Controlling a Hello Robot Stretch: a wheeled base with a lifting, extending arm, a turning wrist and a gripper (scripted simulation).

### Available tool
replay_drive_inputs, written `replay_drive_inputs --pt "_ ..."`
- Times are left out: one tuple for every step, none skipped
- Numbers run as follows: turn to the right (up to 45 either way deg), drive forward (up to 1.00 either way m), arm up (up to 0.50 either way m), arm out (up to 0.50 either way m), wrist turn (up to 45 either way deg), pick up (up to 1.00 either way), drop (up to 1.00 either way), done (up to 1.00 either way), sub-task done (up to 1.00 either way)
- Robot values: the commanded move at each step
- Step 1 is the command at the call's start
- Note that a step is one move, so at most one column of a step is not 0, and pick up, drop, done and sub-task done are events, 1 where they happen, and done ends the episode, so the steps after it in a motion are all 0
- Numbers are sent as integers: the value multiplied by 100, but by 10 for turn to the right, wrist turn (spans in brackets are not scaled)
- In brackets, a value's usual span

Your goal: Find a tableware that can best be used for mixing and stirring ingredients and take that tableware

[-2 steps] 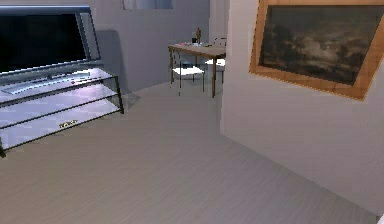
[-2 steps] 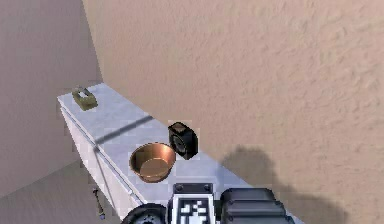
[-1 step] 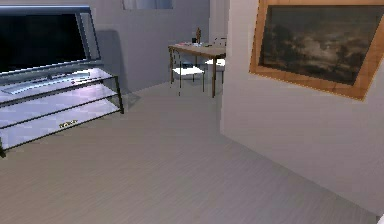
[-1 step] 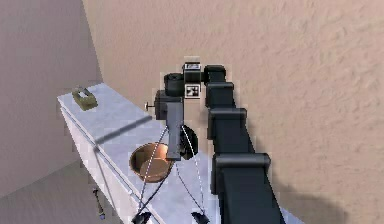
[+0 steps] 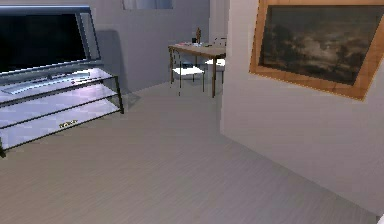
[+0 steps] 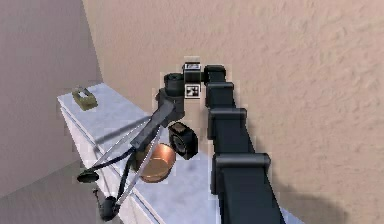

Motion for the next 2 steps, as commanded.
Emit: replay_drive_inputs --pt "0 0 0 0 450 0 0 0 0" --pt "0 0 0 0 450 0 0 0 0"
